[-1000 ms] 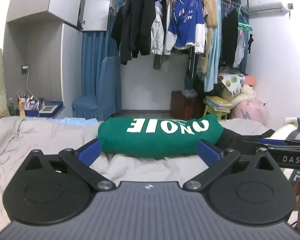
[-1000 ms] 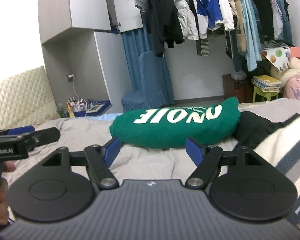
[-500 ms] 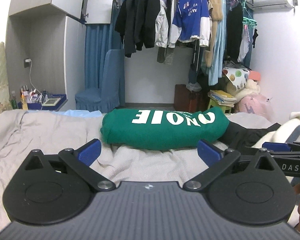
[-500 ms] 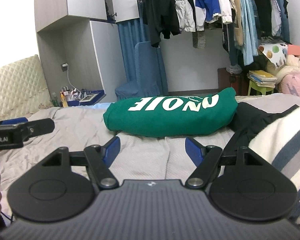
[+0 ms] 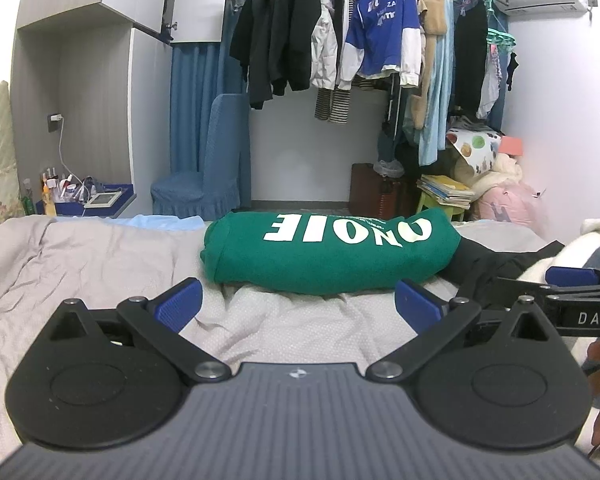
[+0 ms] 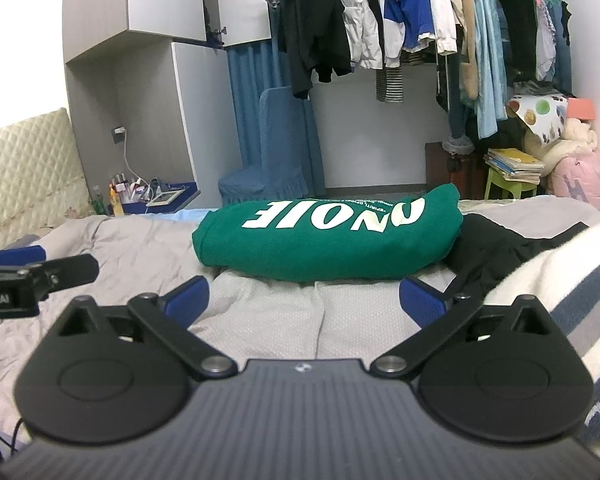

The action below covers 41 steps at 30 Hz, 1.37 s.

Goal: Fold large clothes

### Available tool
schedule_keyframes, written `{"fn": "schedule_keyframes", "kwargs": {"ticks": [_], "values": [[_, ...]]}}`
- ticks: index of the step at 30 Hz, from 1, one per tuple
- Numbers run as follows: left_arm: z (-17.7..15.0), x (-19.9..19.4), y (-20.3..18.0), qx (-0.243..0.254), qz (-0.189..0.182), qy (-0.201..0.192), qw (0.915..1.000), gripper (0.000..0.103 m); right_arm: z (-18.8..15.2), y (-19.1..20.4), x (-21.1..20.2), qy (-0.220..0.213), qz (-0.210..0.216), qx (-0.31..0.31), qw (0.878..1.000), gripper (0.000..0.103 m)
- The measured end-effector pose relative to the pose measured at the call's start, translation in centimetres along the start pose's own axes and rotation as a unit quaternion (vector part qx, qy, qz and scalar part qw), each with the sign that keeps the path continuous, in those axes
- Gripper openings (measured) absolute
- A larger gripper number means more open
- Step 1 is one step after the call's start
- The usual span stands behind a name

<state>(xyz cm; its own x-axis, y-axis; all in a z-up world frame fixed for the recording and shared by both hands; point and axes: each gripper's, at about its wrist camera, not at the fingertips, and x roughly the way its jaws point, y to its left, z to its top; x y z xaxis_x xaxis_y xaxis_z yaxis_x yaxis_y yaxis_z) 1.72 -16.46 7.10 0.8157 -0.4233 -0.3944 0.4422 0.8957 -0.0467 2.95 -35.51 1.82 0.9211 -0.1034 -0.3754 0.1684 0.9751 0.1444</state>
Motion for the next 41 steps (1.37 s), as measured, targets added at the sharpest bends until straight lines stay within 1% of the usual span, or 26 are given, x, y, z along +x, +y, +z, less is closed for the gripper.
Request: {"fn": "schedule_keyframes", "kwargs": {"ticks": [14, 18, 26, 41], "values": [[-0.2, 0.0, -0.2, -0.004, -0.002, -0.001, 1.0000, 0.103, 0.1, 0.0, 0.1, 0.004, 0.000, 0.000, 1.000, 0.103], [-0.4, -0.2, -0.4, -0.008, -0.017, -0.002, 0.9998, 0.103, 0.2, 0.0, 0.0, 0.006, 0.002, 0.002, 1.000, 0.103], [-0.4, -0.5, -0.8, -0.005, -0.015, -0.006, 0.9999, 0.103, 0.0, 0.1, -0.3, 0.001, -0.005, 0.000, 1.000, 0.103], [-0.4, -2.4, -1.5, 0.001, -0.020, -0.018, 0.9996, 0.103, -0.4, 0.6, -1.8, -0.008, -0.007, -0.001, 1.000, 0.103]]}}
